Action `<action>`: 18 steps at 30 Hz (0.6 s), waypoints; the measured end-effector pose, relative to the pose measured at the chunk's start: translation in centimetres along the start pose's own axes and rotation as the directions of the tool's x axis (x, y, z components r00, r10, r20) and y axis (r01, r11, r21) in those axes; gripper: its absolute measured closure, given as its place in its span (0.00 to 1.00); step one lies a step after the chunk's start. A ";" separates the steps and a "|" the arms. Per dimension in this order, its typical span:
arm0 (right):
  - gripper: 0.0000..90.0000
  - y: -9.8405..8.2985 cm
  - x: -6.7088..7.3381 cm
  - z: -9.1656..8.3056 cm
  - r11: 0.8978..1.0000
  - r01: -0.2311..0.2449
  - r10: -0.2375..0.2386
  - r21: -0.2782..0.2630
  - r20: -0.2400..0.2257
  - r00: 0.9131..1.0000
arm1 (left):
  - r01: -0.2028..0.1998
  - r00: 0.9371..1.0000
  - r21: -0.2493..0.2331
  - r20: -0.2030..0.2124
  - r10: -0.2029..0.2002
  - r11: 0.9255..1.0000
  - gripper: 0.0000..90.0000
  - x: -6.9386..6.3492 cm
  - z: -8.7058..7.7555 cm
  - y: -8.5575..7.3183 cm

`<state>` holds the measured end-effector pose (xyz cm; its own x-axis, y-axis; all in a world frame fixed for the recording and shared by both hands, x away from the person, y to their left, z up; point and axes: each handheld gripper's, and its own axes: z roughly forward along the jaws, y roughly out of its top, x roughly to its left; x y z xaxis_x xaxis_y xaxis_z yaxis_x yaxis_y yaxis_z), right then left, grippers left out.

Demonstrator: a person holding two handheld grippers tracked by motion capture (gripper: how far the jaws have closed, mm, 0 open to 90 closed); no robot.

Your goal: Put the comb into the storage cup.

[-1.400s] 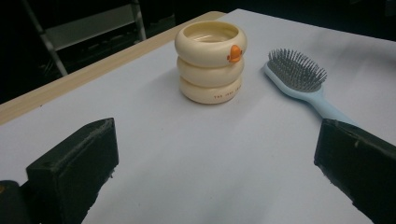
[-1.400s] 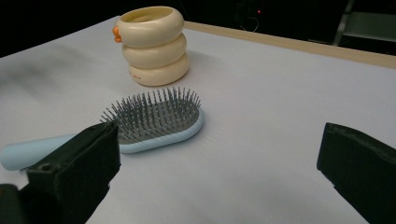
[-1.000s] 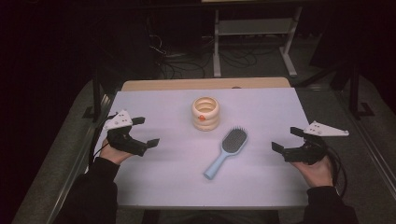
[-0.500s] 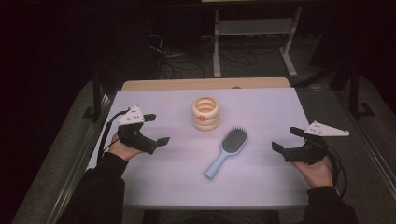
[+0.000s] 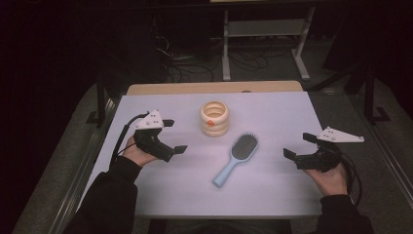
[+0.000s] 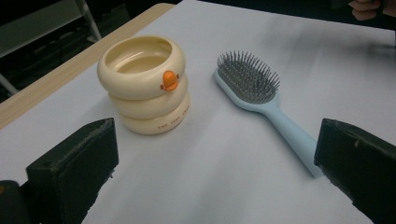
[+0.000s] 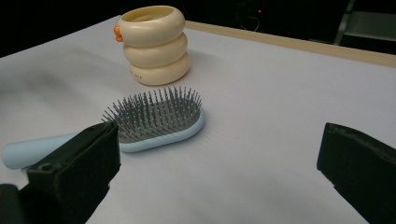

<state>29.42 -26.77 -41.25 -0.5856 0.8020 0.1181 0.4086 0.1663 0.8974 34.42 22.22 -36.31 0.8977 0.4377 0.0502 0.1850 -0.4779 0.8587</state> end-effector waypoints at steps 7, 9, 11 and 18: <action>0.00 0.0 0.0 0.0 1.000 0.000 0.000 0.002 -0.002 1.000 | -0.010 1.000 0.021 0.025 0.009 1.000 0.00 -0.5 1.1 0.3; 0.00 0.0 0.0 0.0 1.000 0.001 -0.001 0.003 -0.002 1.000 | -0.016 0.999 0.030 0.029 0.015 0.999 0.00 -0.6 1.3 0.3; 0.00 0.0 0.0 0.0 1.000 0.002 -0.002 0.004 -0.002 1.000 | -0.013 0.999 0.029 0.035 0.012 0.999 0.00 -0.7 1.5 0.3; 0.00 -0.1 0.0 0.1 1.000 0.001 -0.001 0.007 -0.003 1.000 | -0.015 0.998 0.023 0.061 0.013 1.000 0.00 -1.0 2.2 0.6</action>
<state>29.44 -26.72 -41.35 -0.5882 0.8000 0.1182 0.4130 0.1715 0.8944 34.56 19.83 -37.00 0.9229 0.3838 0.0301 0.1809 -0.5013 0.8462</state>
